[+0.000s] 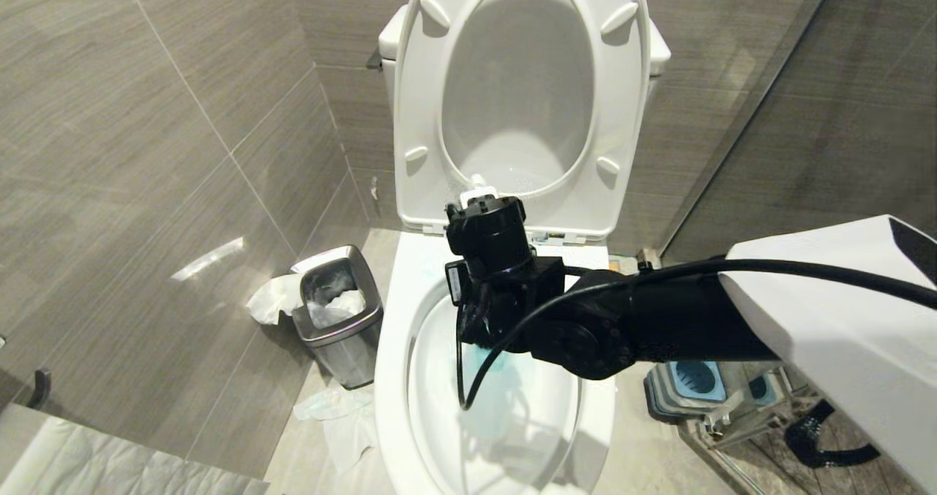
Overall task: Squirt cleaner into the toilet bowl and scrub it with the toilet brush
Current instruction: Scrub the toilet bowl
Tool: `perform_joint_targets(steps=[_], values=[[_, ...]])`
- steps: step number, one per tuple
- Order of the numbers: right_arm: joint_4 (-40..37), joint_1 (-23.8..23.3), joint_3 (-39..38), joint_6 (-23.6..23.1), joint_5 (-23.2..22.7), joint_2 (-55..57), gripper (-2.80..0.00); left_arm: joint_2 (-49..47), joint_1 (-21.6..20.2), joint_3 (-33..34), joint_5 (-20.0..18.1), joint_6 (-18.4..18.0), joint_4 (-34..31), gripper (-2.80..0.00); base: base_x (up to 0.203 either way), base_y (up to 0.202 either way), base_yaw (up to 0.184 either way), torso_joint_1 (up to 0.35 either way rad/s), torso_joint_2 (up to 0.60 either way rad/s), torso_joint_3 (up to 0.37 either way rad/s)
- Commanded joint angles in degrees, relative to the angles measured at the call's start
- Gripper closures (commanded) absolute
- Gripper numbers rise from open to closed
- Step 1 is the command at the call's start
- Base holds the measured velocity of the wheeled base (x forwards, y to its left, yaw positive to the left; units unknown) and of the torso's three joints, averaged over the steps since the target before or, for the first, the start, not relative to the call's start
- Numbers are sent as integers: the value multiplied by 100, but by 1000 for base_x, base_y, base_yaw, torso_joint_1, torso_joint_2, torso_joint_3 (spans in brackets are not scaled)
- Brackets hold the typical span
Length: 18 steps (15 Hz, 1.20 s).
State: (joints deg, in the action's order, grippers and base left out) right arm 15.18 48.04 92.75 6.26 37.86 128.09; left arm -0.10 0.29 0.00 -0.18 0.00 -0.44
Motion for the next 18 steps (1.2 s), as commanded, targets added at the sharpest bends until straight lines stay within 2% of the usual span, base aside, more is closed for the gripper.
perform_joint_targets(steps=[1,5,8,11,16,18], values=[[22,2,-7,144,36,309,0,-8,-3,9,1,0,0,0,0,0,0,0,0,0],[60,3,24,473,57,726,0,-8,-3,9,1,0,0,0,0,0,0,0,0,0],[62,-5,15,525,63,758,0,-8,-3,9,1,0,0,0,0,0,0,0,0,0],[-27,35,-12,491,64,243,0,-8,-3,9,1,0,0,0,0,0,0,0,0,0],[-608,202,-285,495,71,-1024,0,-8,-3,9,1,0,0,0,0,0,0,0,0,0],[-894,197,-301,519,52,-1190,0,-8,-3,9,1,0,0,0,0,0,0,0,0,0]])
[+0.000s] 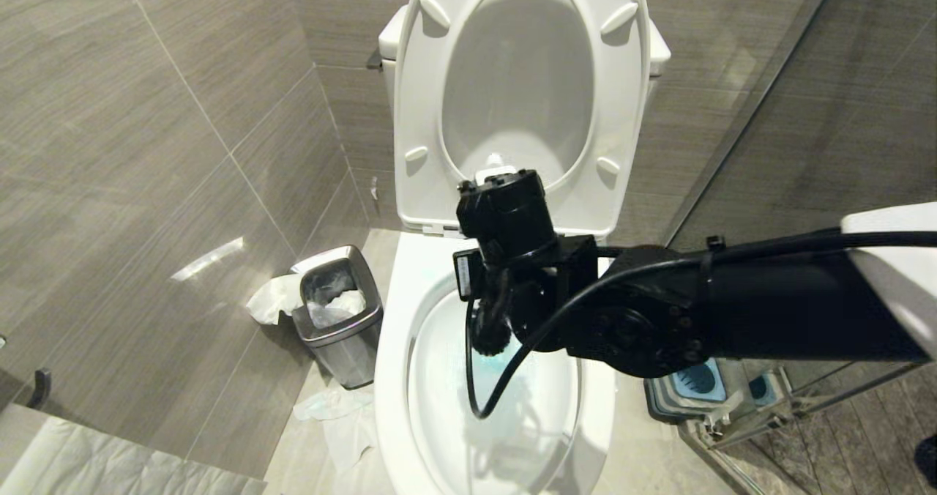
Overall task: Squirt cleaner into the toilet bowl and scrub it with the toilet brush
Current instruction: Scrub the toilet bowl
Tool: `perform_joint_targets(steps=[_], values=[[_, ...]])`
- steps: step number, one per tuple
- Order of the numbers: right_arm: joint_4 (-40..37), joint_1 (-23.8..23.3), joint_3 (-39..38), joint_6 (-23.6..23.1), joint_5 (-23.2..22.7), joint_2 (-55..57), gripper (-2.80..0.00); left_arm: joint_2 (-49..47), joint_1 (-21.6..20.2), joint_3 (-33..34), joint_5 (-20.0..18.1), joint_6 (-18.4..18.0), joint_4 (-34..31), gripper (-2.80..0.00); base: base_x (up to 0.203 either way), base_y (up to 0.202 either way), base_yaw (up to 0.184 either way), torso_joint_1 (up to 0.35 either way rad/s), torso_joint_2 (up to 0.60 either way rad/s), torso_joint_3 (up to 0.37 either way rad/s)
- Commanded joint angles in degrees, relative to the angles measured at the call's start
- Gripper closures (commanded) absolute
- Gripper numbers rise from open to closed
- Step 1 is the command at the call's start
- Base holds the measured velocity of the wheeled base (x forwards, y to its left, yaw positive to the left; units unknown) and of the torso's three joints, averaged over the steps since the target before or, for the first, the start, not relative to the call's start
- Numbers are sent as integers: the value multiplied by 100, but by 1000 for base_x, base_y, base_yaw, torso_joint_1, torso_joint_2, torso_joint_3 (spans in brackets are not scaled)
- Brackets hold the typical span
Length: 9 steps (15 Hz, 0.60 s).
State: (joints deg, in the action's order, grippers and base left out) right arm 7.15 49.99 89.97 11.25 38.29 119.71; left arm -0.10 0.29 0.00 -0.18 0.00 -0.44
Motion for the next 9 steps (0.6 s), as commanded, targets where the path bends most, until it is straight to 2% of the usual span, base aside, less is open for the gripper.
perform_joint_targets(steps=[1,6,9], values=[[-91,-12,-31,35,-29,-284,0,-8,-3,9,1,0,0,0,0,0,0,0,0,0],[177,-122,108,215,21,683,0,-8,-3,9,1,0,0,0,0,0,0,0,0,0],[629,-292,103,257,274,1206,0,-8,-3,9,1,0,0,0,0,0,0,0,0,0]])
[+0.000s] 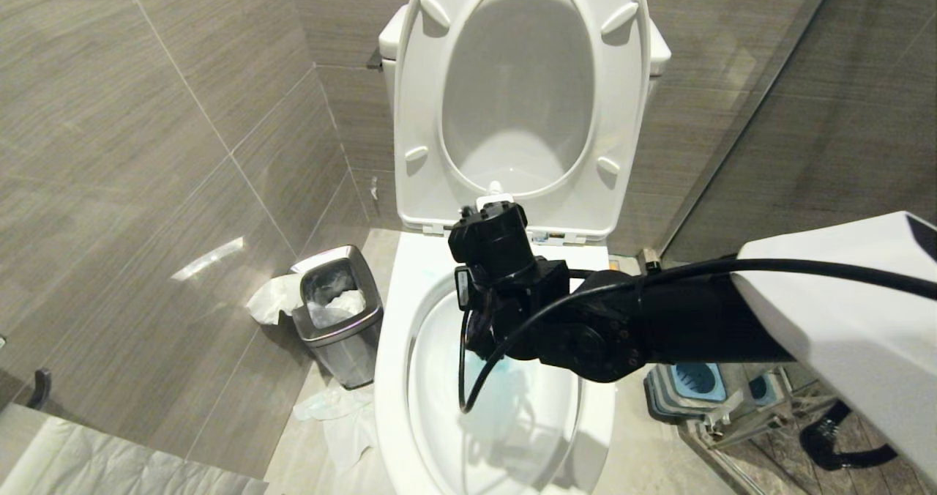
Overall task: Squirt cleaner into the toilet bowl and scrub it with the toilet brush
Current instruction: Scrub the toilet bowl
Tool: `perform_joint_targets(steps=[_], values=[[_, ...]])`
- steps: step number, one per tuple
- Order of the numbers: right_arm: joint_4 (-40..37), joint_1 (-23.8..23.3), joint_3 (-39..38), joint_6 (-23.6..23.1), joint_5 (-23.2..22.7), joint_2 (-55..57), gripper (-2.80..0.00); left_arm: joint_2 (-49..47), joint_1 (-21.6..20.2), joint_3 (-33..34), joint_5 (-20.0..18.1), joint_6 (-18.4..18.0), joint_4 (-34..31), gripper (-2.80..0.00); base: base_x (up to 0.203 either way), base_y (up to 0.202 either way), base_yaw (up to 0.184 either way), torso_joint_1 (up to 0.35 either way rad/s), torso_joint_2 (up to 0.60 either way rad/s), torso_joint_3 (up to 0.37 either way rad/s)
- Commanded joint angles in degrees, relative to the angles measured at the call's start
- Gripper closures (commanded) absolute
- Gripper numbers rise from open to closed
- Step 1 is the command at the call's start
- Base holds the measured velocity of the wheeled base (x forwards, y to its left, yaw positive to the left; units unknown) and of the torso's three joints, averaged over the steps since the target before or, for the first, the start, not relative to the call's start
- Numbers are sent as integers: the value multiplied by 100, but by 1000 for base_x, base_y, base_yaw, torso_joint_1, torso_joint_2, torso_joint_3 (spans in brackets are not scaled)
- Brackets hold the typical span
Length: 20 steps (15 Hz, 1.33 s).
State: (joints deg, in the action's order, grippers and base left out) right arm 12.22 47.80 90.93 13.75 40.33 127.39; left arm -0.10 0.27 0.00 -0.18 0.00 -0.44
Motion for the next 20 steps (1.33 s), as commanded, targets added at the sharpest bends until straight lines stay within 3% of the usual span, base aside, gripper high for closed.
perform_joint_targets(steps=[1,6,10,13,15,17,20], values=[[210,-103,39,-11,104,532,0,-8,0,9,1,0,0,0,0,0,0,0,0,0],[208,-99,65,-54,186,255,0,-8,0,9,1,0,0,0,0,0,0,0,0,0],[134,-67,-128,-244,216,-777,0,-8,0,9,1,0,0,0,0,0,0,0,0,0],[-347,-48,-340,-261,157,-1766,0,-8,0,9,1,0,0,0,0,0,0,0,0,0],[-1008,-43,-390,-273,-214,-2370,0,-8,0,9,1,0,0,0,0,0,0,0,0,0],[-1581,-41,-388,-285,-877,-2815,0,-8,0,9,1,0,0,0,0,0,0,0,0,0],[-1715,-26,-257,-329,-1394,-2955,0,-8,0,9,1,0,0,0,0,0,0,0,0,0]])
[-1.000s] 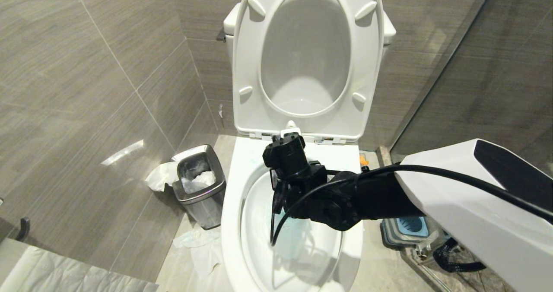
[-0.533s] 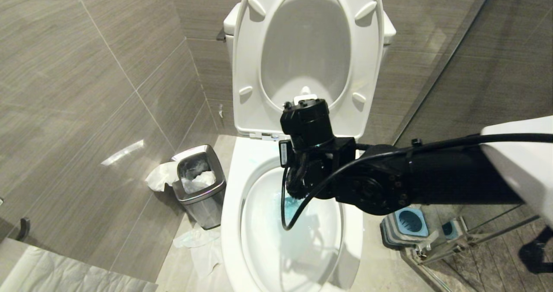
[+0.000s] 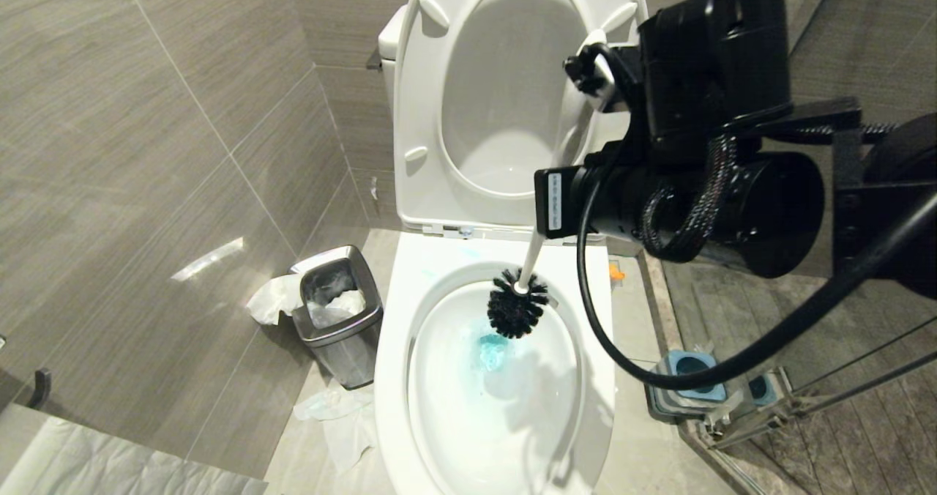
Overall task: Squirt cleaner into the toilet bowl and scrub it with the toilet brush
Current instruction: Scrub the toilet bowl
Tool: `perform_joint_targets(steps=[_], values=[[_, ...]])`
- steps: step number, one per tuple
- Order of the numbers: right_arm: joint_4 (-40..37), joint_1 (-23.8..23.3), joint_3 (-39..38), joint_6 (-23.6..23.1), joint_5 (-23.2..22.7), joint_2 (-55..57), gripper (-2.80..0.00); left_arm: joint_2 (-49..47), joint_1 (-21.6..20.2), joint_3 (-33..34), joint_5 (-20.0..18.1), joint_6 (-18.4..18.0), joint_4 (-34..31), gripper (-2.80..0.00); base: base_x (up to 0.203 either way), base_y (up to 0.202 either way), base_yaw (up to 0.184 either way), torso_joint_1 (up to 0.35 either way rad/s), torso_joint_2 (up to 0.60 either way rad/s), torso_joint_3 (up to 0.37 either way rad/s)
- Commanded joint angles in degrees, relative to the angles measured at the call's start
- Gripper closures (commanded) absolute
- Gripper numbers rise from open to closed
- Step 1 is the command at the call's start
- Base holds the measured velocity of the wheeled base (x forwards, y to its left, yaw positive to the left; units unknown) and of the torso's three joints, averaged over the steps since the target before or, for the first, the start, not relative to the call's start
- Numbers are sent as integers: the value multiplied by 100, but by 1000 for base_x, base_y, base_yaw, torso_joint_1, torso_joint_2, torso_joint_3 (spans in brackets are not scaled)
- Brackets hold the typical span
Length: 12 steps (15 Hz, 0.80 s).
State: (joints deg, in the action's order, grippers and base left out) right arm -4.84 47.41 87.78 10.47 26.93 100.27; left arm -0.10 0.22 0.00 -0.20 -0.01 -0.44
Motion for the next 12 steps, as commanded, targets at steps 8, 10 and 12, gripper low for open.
perform_joint_targets(steps=[8,10,12], values=[[-115,112,-108,11,4,-288,0,-8,4,9,2,1,0,0,0,0,0,0,0,0],[-288,135,-399,93,61,-402,0,-8,4,9,2,1,0,0,0,0,0,0,0,0],[-341,137,-595,160,171,-446,0,-8,4,9,2,1,0,0,0,0,0,0,0,0]])
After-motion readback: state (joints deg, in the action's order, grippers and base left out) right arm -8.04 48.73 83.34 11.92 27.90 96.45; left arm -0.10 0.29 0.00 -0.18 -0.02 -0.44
